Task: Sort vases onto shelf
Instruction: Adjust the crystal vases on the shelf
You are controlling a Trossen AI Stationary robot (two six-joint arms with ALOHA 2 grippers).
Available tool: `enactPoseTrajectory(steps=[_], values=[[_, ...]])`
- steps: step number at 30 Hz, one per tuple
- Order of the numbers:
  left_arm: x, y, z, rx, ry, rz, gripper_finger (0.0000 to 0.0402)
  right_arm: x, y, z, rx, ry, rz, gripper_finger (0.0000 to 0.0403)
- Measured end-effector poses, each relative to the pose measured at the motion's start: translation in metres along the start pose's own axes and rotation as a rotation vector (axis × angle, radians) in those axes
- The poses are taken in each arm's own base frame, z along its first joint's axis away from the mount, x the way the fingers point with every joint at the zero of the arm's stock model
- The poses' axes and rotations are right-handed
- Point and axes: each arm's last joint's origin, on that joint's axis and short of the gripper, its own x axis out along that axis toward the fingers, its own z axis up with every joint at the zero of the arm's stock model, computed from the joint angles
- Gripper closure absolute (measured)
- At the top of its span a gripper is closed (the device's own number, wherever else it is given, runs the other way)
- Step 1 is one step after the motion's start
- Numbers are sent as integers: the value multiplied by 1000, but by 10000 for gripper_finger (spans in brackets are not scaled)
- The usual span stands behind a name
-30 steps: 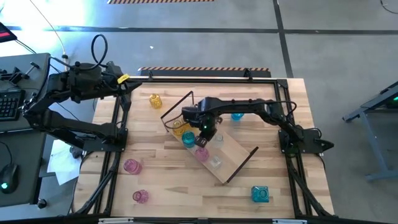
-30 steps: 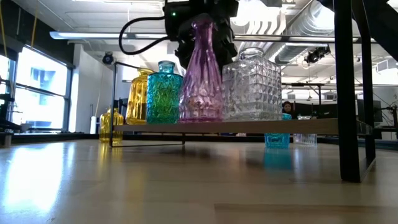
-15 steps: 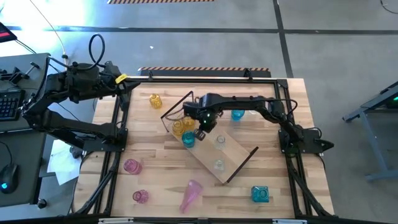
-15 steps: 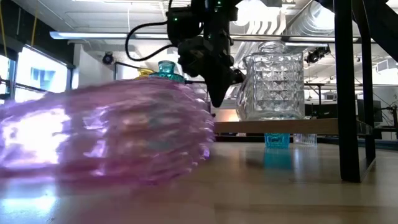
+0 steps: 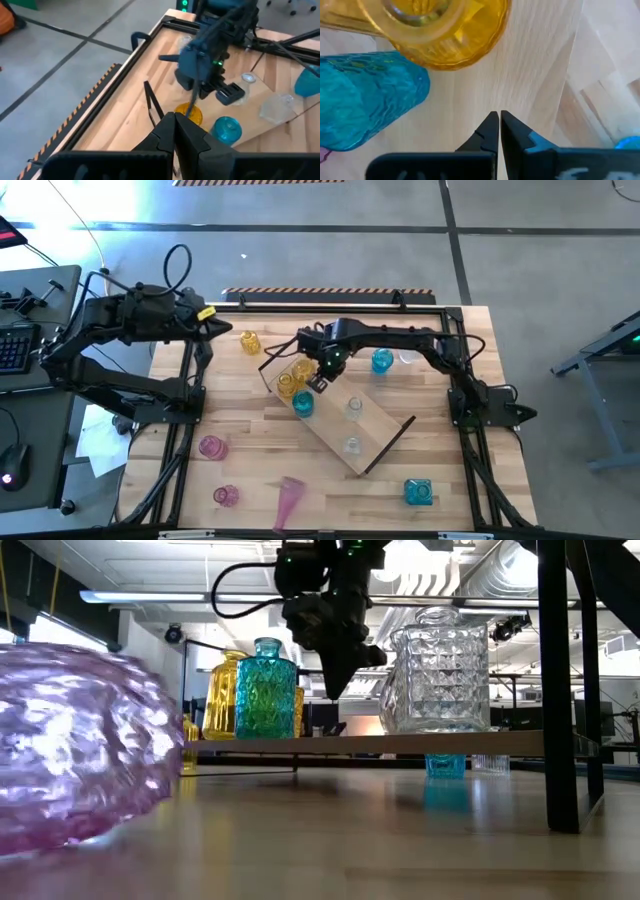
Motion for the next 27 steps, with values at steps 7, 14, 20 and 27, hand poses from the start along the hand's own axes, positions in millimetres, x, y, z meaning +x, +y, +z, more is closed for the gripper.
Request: enactPoseTrajectory(steps=[7,14,20,27], values=[[0,0,0,-6,2,-8,402,2,13,-12,-41,73,36,403],[0,0,0,-6,1,-9,401,2,10,-24,-18,168,-45,403],[0,0,0,-24,1,-11,402,12,14,-31,-36,208,-17,403],[0,0,0,-26,1,-11,401,29,18,-37,-40,218,-13,403]])
